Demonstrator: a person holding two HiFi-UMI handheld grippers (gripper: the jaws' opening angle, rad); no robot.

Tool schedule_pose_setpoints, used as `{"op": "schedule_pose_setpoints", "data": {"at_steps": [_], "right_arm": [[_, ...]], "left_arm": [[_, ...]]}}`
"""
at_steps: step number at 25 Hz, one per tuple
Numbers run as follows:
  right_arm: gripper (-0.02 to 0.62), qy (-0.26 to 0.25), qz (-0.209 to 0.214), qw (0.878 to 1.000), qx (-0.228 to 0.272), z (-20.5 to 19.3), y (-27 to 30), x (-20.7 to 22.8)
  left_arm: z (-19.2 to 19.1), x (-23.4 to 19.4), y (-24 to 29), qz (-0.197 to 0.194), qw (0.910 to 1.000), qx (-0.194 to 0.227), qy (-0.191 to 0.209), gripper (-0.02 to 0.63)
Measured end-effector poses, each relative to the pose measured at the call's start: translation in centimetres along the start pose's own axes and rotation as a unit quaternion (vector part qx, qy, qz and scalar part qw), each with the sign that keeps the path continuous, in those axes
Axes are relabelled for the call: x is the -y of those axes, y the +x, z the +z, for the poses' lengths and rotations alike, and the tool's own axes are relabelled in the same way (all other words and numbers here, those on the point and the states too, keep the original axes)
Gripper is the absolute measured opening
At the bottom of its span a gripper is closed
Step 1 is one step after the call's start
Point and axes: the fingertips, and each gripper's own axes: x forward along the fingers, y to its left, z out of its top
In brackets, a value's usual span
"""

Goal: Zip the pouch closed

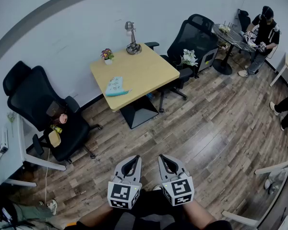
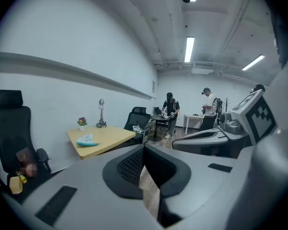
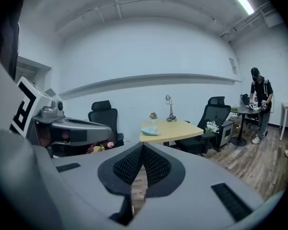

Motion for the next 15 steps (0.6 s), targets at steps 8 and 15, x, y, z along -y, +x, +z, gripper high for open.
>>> {"op": "schedule_pose_setpoints", "data": {"at_steps": [8, 15], "right_arm": [[0.012, -0.003, -0.002, 1.000, -0.001, 0.3, 0.8, -0.6], [0.014, 0.005, 0.011, 1.000, -0.008, 0.4, 3.0, -1.3]], "left_arm": [[-0.1, -1.4, -0.3, 0.003, 1.0000, -0.001, -0.001, 0.008], [-0.9, -3.7, 0.1, 0.009, 0.9998, -0.012, -0.012, 0.008]]}}
